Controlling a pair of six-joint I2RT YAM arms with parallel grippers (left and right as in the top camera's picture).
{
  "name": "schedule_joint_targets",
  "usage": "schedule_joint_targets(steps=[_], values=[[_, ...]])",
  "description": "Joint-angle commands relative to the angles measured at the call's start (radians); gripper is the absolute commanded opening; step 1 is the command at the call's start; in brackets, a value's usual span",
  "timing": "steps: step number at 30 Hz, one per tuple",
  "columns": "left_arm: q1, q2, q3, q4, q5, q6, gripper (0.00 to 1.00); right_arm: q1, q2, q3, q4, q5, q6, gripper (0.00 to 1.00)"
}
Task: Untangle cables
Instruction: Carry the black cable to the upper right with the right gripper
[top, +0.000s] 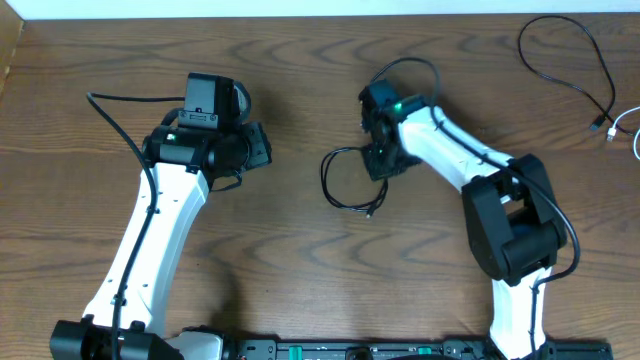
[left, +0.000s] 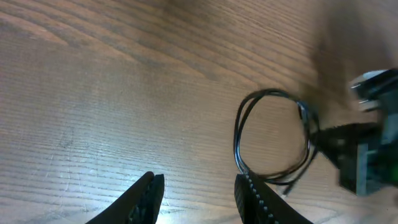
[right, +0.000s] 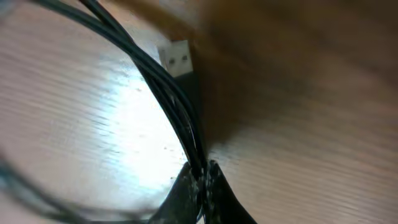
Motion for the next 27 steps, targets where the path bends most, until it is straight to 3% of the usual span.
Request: schedule_joint_targets(steps=[1,7,15,22,27], values=[[0.005,-0.001,-0.003,-0.003,-0.010,0.013,0.42,-0.094,-0.109,0.155,-0.057,-0.141,-0.007,0.01],[0.005,-0.001,-0.003,-0.003,-0.010,0.013,0.42,-0.305,-0.224,0.362,-0.170,-0.270,-0.027,0.01],[0.005,-0.001,-0.003,-0.003,-0.010,0.013,0.42,-0.650,-0.277,0.548,-0.112,-0.237,-0.025,0.01],[0.005,-0.001,-0.003,-0.003,-0.010,0.013,0.42,-0.814,-0.277,0.771,-0.121,0.044,0.005,0.01],[0.005,-0.001,-0.003,-0.003,-0.010,0.013,0.42,-0.873,-0.261,0.770,-0.088,0.240,0.008,0.01]])
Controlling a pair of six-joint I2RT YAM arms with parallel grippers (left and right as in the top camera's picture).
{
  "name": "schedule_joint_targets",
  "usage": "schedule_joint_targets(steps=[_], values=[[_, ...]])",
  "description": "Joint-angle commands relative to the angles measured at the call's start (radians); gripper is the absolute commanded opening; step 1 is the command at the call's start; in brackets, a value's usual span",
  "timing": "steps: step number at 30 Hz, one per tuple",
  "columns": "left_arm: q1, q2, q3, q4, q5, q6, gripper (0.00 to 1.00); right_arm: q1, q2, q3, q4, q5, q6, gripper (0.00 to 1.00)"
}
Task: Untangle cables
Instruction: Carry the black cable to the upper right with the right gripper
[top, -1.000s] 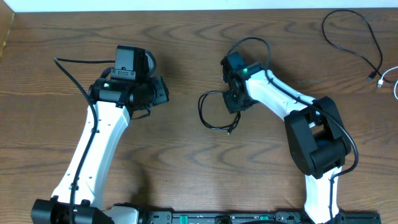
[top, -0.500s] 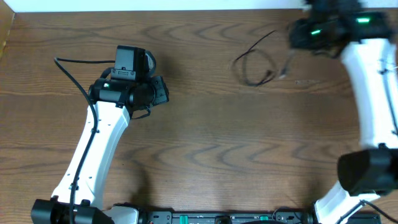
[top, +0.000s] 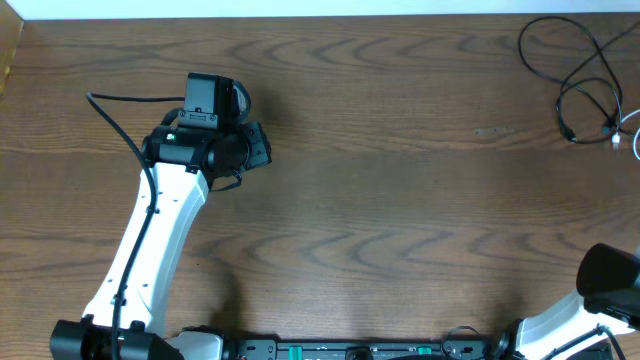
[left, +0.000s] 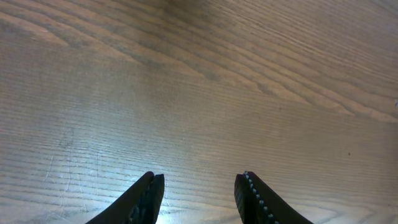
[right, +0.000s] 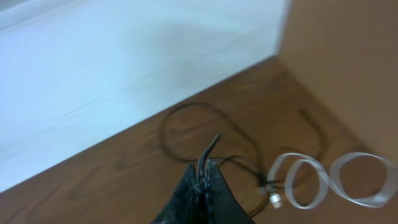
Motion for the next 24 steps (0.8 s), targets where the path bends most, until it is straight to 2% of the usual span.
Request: schedule_joint_targets(steps=[1,6,12,19,22,23,24], values=[[0.003,-0.001,-0.003,-0.002,-0.010,0.013,0.42,-0.048,0.019,0.011,0.021,0.170,0.012,0.01],[0.003,-0.001,-0.003,0.000,-0.009,0.013,0.42,-0.120,0.090,0.005,0.053,0.170,0.045,0.01],[0.003,-0.001,-0.003,0.000,-0.009,0.013,0.42,-0.141,0.232,0.005,0.047,0.168,0.053,0.01],[0.003,-0.001,-0.003,0.000,-0.009,0.013,0.42,-0.140,0.298,0.005,-0.051,0.131,0.100,0.01],[0.003,-0.001,-0.003,0.001,-0.009,0.013,0.42,-0.140,0.299,0.005,-0.136,0.058,0.113,0.01],[0.003,-0.001,-0.003,0.001,-0.010,0.013,0.42,-0.140,0.299,0.005,-0.161,0.039,0.113,0.06],[0.003,-0.001,-0.003,0.001,-0.010,0.013,0.42,-0.140,0.299,0.005,-0.182,0.024,0.113,0.17]])
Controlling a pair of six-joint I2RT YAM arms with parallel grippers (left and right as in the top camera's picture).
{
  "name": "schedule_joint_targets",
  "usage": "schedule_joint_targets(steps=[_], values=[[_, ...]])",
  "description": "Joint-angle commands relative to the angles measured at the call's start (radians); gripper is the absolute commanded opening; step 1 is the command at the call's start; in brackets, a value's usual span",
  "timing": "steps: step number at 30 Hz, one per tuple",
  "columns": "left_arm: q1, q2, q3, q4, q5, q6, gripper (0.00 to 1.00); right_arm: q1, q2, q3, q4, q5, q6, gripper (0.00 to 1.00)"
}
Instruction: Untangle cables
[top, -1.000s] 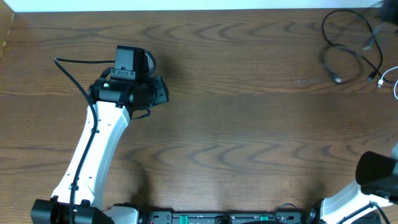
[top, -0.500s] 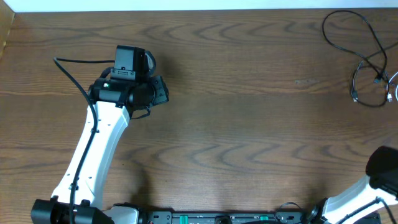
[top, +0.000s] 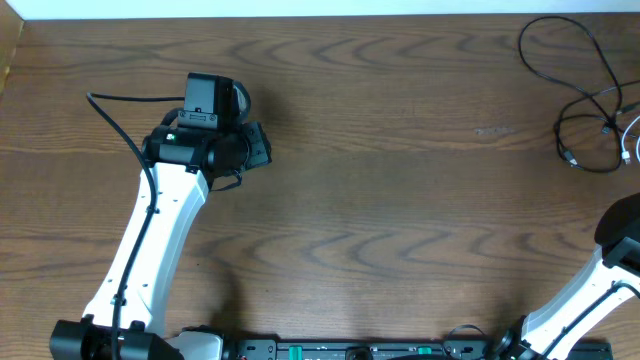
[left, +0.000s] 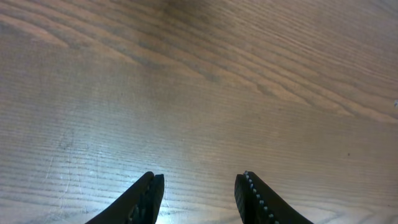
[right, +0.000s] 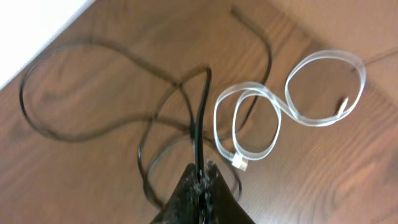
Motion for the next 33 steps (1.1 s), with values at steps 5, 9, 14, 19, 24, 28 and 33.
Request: schedule_joint_targets(steps=[5,9,14,19,24,28,33], values=[[0.003,-0.001,-0.003,-0.003,-0.010,0.013,0.56,0.002,-0.015,0.009,-0.154,-0.206,0.019,0.87],[0.003,-0.001,-0.003,-0.003,-0.010,0.013,0.95,0.046,-0.067,0.010,-0.219,-0.360,-0.066,0.86],[0.003,-0.001,-0.003,-0.003,-0.010,0.010,0.97,0.160,-0.200,0.010,-0.276,-0.525,-0.213,0.88],[0.003,-0.001,-0.003,-0.003,-0.010,0.010,0.97,0.310,-0.366,0.010,-0.347,-0.515,-0.253,0.99],[0.003,-0.001,-0.003,-0.003,-0.010,0.010,0.98,0.412,-0.514,0.010,-0.526,-0.513,-0.252,0.99],[0.003,-0.001,-0.003,-0.003,-0.010,0.010,0.98,0.438,-0.594,0.006,-0.516,-0.508,-0.252,0.99],[0.003,-0.001,-0.003,-0.003,-0.010,0.010,0.98,0.441,-0.658,0.006,-0.529,-0.473,-0.261,0.99]])
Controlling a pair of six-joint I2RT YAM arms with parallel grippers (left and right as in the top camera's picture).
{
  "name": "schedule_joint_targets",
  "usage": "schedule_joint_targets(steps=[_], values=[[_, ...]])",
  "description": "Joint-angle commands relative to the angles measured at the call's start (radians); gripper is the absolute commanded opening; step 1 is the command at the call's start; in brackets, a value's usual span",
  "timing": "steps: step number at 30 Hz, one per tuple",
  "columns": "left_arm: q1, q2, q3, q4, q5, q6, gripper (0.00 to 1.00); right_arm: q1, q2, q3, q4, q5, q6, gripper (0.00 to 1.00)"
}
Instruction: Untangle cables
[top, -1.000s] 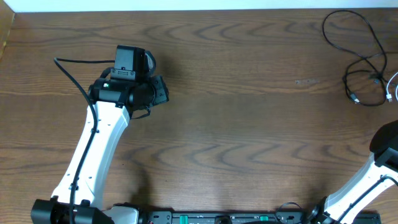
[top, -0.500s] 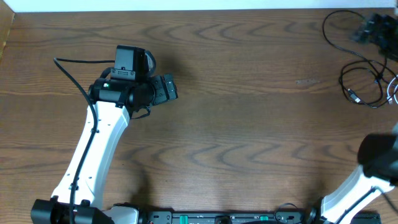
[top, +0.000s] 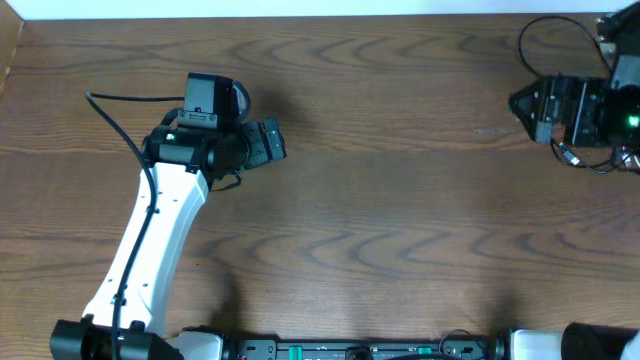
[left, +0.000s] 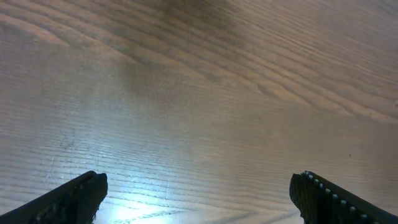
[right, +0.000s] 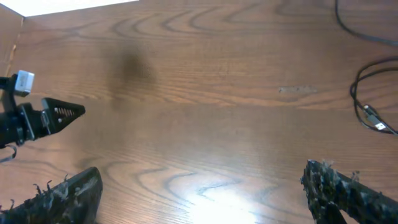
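Black cables lie at the table's far right. One loop (top: 545, 25) shows behind my right arm, and another loop (top: 590, 165) shows just below it. The right wrist view has that black loop (right: 364, 84) with its plug (right: 375, 119) at the right edge, and another black strand (right: 354, 28) above. My right gripper (top: 518, 103) (right: 202, 193) is wide open over bare wood, left of the cables, holding nothing. My left gripper (top: 278, 143) (left: 199, 196) is wide open over bare wood at mid-left, also holding nothing.
The wooden table (top: 400, 200) spreads between the two arms. My left arm's own black lead (top: 115, 110) runs along its left side. The left gripper's fingers (right: 59, 113) show at the left edge of the right wrist view.
My right gripper was shut on a black cable over the far right corner; now it is wide open and the cable lies on the table. My left gripper has opened much wider.
My right gripper was shut on a coiled black cable at the table's middle. Then it held that cable at the far right, near other black and white cables. Now the cable is let go there. My left arm stayed put, its gripper opening wider only now.
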Motion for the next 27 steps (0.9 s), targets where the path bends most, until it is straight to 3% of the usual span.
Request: schedule_joint_targets(steps=[1,6,12,20,24,27], values=[[0.002,-0.002,-0.003,-0.003,-0.007,0.010,0.98,0.007,-0.042,-0.003,-0.003,0.033,-0.027,0.99],[0.002,-0.002,-0.003,-0.003,-0.007,0.010,0.98,0.011,-0.040,-0.008,0.000,0.052,-0.072,0.99],[0.002,-0.002,-0.003,-0.003,-0.007,0.010,0.98,0.048,-0.128,-0.184,0.191,0.060,-0.083,0.99],[0.002,-0.002,-0.003,-0.003,-0.007,0.009,0.99,0.089,-0.558,-0.977,0.904,0.069,-0.086,0.99],[0.002,-0.002,-0.003,-0.003,-0.007,0.010,0.99,0.088,-0.911,-1.532,1.367,0.111,-0.084,0.99],[0.002,-0.002,-0.003,-0.003,-0.007,0.010,0.99,0.088,-1.137,-1.839,1.599,0.200,-0.012,0.99]])
